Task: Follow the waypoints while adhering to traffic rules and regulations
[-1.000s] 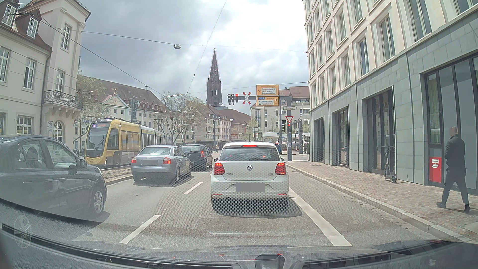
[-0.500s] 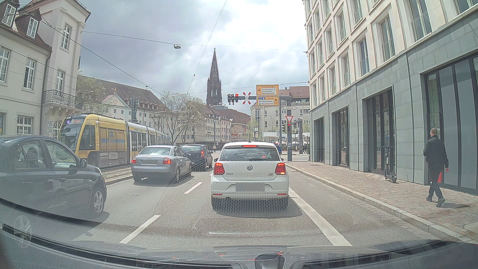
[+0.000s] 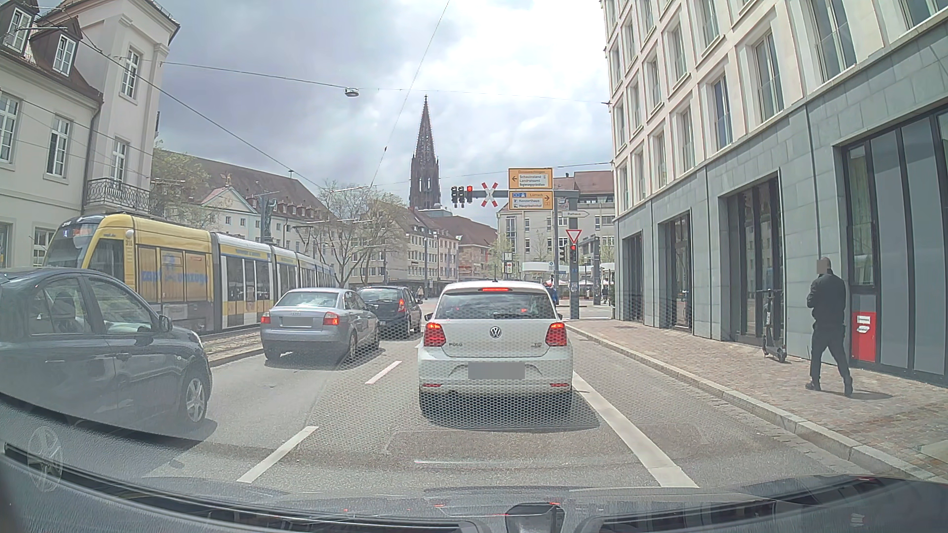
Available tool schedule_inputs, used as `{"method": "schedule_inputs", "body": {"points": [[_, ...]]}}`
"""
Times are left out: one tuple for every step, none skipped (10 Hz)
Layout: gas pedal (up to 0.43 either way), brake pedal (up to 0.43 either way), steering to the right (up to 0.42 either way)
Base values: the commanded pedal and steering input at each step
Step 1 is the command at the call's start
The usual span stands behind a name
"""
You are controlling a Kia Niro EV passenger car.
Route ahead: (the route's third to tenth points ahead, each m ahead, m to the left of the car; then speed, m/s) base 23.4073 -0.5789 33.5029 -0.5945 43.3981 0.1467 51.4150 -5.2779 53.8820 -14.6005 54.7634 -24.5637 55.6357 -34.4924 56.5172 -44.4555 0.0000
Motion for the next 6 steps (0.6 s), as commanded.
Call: {"method": "schedule_inputs", "body": {"points": [[0.000,0.232,-0.011],[0.000,0.232,-0.011],[0.000,0.232,-0.011],[0.000,0.238,-0.011],[0.000,0.232,-0.011],[0.000,0.232,-0.011]]}}
